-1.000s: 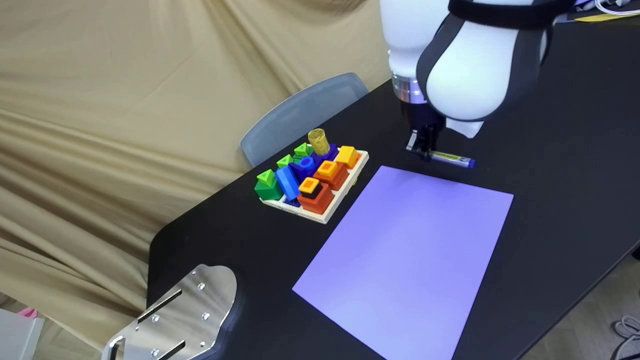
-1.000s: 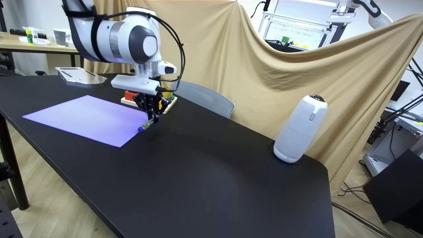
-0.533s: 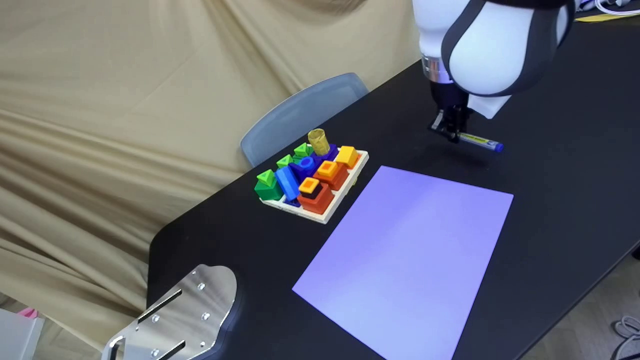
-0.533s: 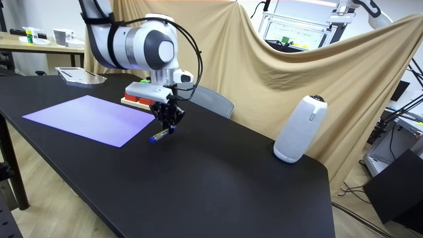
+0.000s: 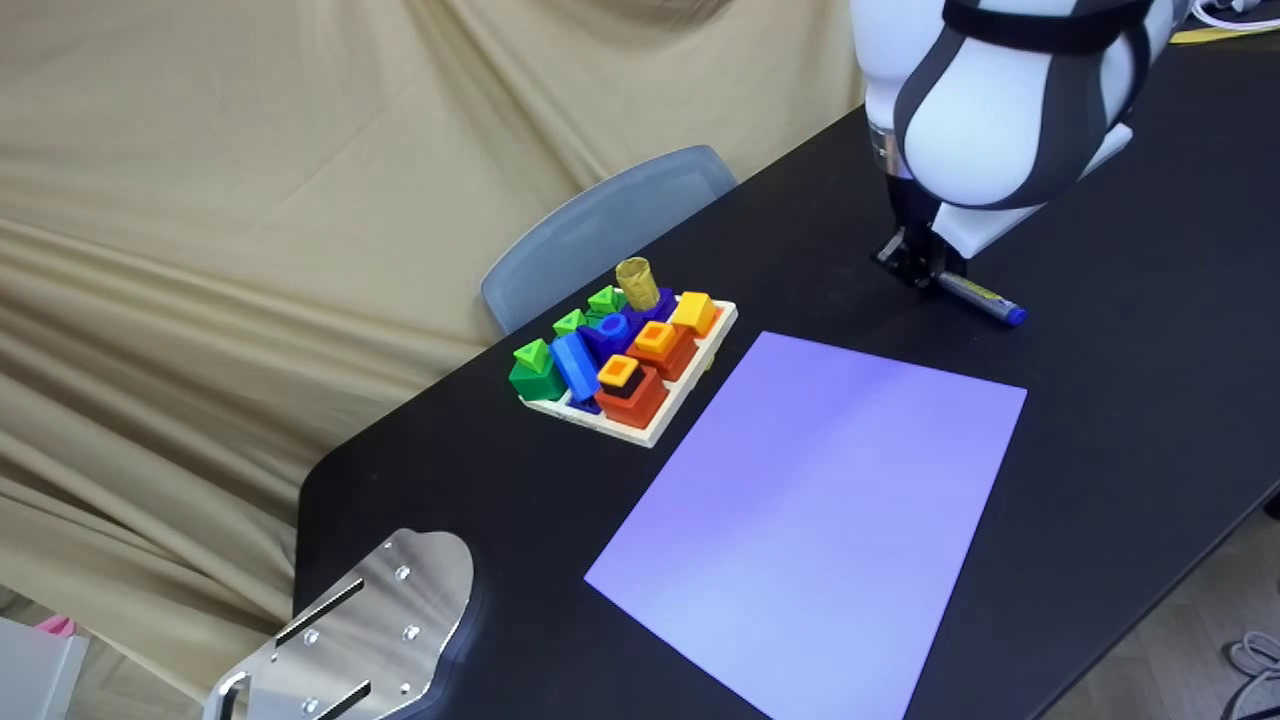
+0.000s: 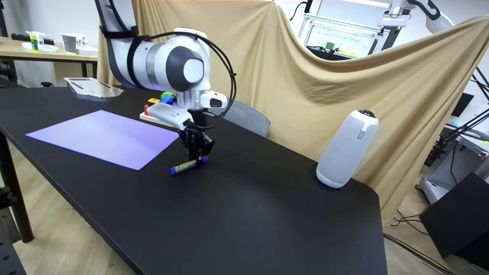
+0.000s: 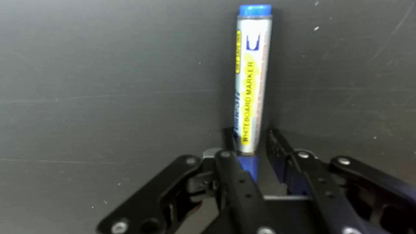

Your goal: Move the marker from the blue paper and put it on the table

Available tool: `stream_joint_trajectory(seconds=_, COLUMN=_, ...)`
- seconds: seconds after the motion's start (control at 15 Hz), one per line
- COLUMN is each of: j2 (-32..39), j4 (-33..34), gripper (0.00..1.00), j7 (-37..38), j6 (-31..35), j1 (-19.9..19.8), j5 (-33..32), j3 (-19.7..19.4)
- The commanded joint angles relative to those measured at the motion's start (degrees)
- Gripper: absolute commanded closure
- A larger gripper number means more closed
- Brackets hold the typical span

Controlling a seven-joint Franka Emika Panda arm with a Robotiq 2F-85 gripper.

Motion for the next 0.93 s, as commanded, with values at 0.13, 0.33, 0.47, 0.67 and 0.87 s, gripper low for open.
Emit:
stream_joint_trajectory(seconds=0.13, j2=-1.38, j4=-0.38, gripper=0.21, j7=3.48, j6=0.62, j1=1.06, j5=0.8, j3=-0.85)
stream_joint_trajectory(seconds=0.33, j2=-3.94, j4=-1.8, gripper=0.02, j7=4.63, j6=1.49, j1=2.27, j5=0.51, j3=-1.94)
stream_joint_trajectory(seconds=0.47, j2=-6.0, j4=-2.72, gripper=0.0, j7=5.61, j6=1.35, j1=3.45, j5=-0.06, j3=-3.01)
stream_joint_trajectory(seconds=0.67, j2=-9.25, j4=-3.77, gripper=0.0, j7=5.88, j6=-0.52, j1=4.19, j5=-1.0, j3=-3.32)
stream_joint_trajectory(seconds=0.87, j2=-12.02, j4=-4.99, gripper=0.0, j7=5.67, j6=-2.63, j1=4.01, j5=-3.08, j3=-2.54)
